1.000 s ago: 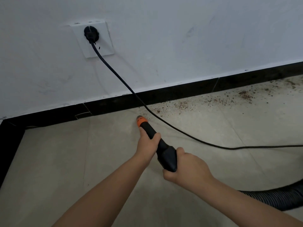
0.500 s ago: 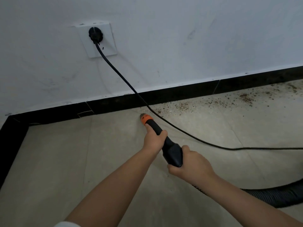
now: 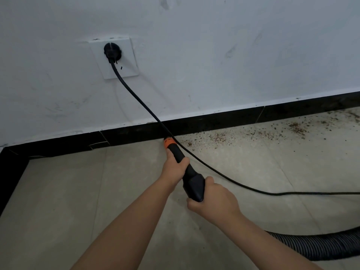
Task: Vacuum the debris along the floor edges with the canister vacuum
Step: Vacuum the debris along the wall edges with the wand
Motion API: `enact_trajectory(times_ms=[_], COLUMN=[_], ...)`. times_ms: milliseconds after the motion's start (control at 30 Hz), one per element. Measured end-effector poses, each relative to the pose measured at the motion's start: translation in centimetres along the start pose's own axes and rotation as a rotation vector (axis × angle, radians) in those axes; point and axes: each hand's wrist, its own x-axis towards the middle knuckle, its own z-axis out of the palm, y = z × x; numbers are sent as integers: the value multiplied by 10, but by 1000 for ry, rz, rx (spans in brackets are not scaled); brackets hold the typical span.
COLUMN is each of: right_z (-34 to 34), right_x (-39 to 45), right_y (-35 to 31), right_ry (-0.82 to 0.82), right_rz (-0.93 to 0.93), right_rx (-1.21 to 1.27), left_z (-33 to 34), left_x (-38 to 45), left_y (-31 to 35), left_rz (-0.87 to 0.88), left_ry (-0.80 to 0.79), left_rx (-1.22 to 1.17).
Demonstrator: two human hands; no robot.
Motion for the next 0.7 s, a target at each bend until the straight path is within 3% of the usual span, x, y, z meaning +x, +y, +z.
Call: enact_trajectory(times_ms=[367,700], right_z=[4,12], right_x=[5,11], right_y=[-2,-32], right_ry=[8,-92], right_rz=[-17,-163], right_rx=[-28,-54], left_z=[-4,-44], left_x=[2,-15], left_y=[-3,-15], left_rz=[-18,-106], left_ry=[28,230], left_rx=[2,-49])
